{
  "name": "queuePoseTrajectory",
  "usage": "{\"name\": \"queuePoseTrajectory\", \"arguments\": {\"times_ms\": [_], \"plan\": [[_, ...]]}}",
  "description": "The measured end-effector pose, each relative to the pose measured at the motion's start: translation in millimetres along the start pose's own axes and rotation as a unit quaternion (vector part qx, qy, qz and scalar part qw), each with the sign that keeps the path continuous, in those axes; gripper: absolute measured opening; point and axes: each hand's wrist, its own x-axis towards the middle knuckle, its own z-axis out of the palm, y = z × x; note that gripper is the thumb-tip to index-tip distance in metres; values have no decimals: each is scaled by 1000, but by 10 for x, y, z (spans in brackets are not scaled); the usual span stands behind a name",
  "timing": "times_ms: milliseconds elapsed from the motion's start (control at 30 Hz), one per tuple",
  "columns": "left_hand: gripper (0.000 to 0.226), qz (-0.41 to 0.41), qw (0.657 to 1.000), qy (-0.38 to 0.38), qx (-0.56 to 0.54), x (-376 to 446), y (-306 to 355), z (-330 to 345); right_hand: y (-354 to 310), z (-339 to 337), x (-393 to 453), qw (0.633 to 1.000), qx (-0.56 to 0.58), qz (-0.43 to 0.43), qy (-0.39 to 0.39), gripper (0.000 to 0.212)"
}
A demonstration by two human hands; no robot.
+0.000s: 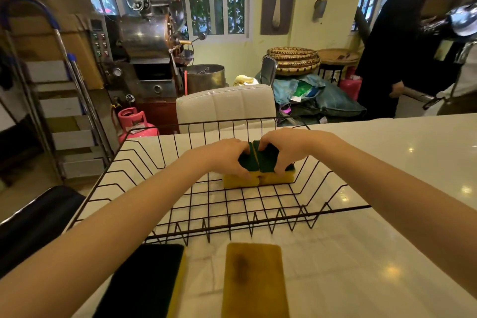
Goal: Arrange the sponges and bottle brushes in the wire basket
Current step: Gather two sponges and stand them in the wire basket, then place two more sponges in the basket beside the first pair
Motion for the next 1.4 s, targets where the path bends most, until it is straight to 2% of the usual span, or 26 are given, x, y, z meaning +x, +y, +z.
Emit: {"name": "queuePoseTrajectory", "arguments": {"times_ms": [100, 267, 433, 600, 700, 800, 967, 1200, 1400], "plan": [[57, -8, 999, -27, 27, -72, 24, -53, -58, 58, -38, 999, -41, -2, 18, 60], [66, -5, 999, -39, -16, -521, 160, -316, -287, 32, -403, 993, 52, -38, 102, 64], [75, 43, 998, 28, -46, -1114, 257, -436, -592, -67, -939, 965, 152, -103, 186, 62], [74, 73, 989, 100, -85, -1722, 323, -184, -950, 162, -1454, 939, 188, -152, 245, 58], [70, 79, 984, 128, -90, -1993, 298, -30, -1086, 338, -1652, 935, 192, -194, 227, 51], [62, 66, 981, 148, -111, -2225, 270, 156, -1168, 495, -1761, 944, 178, -218, 172, 52], [62, 46, 982, 164, -85, -2374, 283, 485, -1271, 669, -1790, 968, 89, -219, 90, 58], [74, -18, 988, 146, -44, -2405, 83, 622, -1304, 917, -1745, 980, -45, -159, 109, 80], [84, -42, 992, 82, -85, -2432, 31, 608, -1357, 984, -1737, 978, -67, -161, 114, 77]]}}
